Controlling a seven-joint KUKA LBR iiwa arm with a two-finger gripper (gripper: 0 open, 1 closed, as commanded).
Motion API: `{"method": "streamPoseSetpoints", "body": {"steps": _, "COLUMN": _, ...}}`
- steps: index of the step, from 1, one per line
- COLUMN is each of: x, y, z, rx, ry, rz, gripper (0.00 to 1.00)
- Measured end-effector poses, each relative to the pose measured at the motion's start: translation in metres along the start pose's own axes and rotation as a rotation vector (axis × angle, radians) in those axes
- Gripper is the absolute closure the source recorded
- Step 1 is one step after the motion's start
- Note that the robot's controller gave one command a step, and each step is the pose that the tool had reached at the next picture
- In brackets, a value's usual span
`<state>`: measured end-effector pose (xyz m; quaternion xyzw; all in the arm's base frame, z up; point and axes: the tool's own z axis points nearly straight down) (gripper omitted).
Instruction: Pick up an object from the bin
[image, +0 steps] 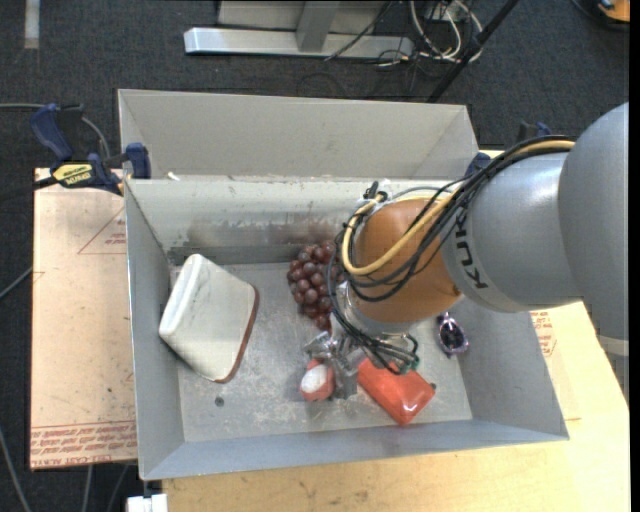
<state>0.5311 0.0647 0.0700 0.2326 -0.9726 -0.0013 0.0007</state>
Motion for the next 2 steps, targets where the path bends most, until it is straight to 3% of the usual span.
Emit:
{"method": "streamPoseSetpoints", "body": {"steps": 1, "x": 0.0, "y": 0.0, "z": 0.0, "rx": 0.0, "ry": 0.0, "rz": 0.0, "gripper": 1.0}}
{"method": "streamPoseSetpoints", "body": {"steps": 2, "x": -0.006, "y": 0.004, "z": -0.141, "rx": 0.0, "ry": -0.005, "rz": -0.006, "gripper": 1.0}}
